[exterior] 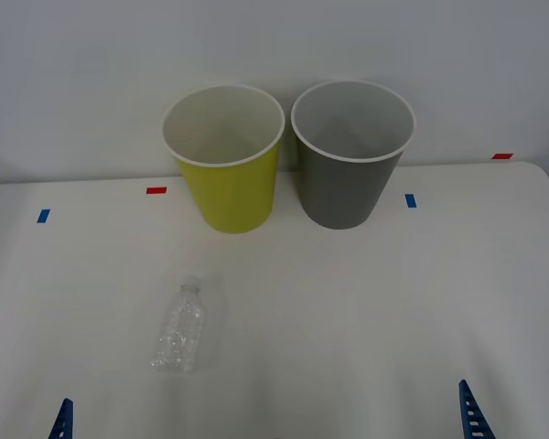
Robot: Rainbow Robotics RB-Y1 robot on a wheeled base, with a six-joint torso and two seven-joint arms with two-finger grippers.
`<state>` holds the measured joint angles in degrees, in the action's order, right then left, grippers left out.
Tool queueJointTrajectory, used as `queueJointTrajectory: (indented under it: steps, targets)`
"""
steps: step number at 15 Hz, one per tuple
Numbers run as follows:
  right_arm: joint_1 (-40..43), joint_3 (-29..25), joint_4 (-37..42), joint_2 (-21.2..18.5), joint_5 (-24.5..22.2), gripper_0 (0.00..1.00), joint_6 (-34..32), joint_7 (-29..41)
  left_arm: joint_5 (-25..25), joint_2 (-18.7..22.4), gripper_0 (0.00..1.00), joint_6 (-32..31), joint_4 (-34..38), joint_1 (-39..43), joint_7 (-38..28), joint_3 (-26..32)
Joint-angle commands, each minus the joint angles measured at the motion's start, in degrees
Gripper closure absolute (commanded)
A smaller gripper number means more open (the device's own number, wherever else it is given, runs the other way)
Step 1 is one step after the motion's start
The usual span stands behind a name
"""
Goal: Put cans in the gray bin and PET bottles in the light green bin.
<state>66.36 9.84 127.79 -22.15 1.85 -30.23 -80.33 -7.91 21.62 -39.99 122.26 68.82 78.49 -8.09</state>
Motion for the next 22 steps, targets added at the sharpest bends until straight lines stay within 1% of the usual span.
queueJointTrajectory:
  steps: [1,22]
  targets:
    - [0.0,0.0,0.0,0.0,0.0,0.00,0.0,0.0,0.0,0.0,0.00,0.0,0.0,0.0,0.0,0.0]
    - [0.0,0.0,0.0,0.0,0.0,0.00,0.0,0.0,0.0,0.0,0.00,0.0,0.0,0.0,0.0,0.0]
